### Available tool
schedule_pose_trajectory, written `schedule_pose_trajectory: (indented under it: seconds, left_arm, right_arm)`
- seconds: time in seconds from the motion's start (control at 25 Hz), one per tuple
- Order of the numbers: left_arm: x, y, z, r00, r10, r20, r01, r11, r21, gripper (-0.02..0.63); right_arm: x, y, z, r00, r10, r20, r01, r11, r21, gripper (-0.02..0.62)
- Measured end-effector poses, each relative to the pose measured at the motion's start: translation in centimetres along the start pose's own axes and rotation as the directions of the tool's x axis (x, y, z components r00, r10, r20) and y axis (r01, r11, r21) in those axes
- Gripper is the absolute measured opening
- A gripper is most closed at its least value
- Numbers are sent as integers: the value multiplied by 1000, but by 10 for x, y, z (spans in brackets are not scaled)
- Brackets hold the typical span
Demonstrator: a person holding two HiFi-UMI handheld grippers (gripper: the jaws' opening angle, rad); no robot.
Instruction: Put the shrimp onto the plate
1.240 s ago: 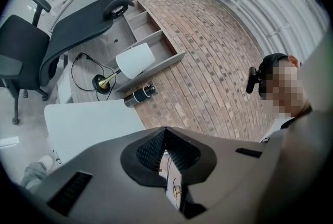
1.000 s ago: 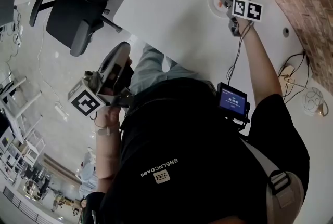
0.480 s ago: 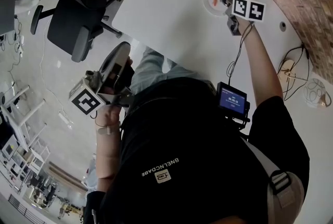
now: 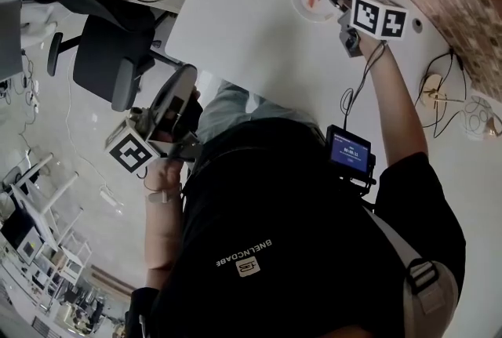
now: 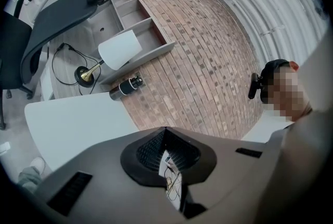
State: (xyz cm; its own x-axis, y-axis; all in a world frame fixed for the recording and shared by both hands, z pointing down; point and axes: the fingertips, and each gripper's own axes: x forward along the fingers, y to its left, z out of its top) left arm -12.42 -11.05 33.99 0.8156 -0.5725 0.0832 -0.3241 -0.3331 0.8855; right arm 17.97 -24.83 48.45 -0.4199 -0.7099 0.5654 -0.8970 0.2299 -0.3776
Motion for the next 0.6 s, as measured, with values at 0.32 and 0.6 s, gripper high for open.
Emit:
schedule_pose_trajectory:
  seconds: [0.32,0.6]
  left_arm:
    - [18,-6,-1,994,-70,-78,70,998,-7,-8]
    - [42,-15,3,979,-127,-159,129,992,4,-8]
  right_arm:
    - [-52,27,24,994,12,104,-11,1000,-4,167]
    - [-100,49,35,982,-13,188,9,1000,21,167]
